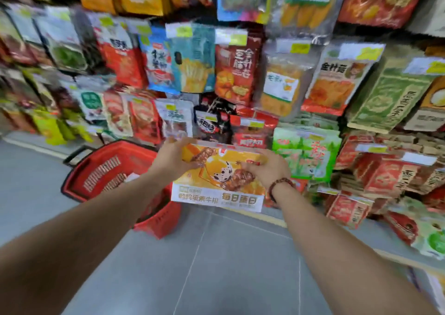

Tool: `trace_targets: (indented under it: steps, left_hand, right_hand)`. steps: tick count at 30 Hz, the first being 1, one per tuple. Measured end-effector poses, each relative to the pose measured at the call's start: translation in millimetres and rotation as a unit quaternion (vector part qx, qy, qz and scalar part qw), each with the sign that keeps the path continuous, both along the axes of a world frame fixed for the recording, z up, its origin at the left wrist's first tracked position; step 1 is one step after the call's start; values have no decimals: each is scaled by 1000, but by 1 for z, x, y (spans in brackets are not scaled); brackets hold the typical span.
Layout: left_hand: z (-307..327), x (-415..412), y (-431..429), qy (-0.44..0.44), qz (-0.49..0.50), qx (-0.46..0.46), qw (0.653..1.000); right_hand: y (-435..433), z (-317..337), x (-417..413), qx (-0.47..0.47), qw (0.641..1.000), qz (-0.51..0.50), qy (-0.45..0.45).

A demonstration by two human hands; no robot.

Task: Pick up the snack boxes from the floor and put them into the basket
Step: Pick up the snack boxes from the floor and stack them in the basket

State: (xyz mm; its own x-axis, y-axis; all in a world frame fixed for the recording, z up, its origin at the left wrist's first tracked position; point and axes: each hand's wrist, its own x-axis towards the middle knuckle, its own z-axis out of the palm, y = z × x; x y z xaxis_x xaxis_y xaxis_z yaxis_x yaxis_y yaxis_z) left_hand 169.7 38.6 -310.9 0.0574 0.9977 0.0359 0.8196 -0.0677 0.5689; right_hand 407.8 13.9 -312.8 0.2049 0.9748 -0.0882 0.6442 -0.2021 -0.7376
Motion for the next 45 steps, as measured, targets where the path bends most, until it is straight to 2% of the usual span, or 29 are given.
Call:
trace_targets:
  steps: [4,9,17,22,30,37,45]
  left_hand:
    - [-9,-113,-7,-1,69,14,997]
    - [-20,-205,-3,-28,122,16,992]
    - [-60,-283,58,-65,190,-14,980]
    - [-87,-321,137,-76,232,-57,968]
    - [-118,-358,237,-122,249,-101,955]
    - [-168,-400,297,-157,228,-124,953]
    - [-254,-455,357,-163,160,-152,962]
  right_hand:
    - [23,-13,-115,1,999,49,23]
    - [51,-29,-212,-16,995,97,14]
    - [131,-61,-293,-35,989,141,-9]
    - [204,-101,-329,-65,988,137,25]
    - [299,-141,-369,-96,987,132,0]
    - [344,-188,-402,-139,984,109,-2]
    - [363,-276,-460,-170,985,5,27]
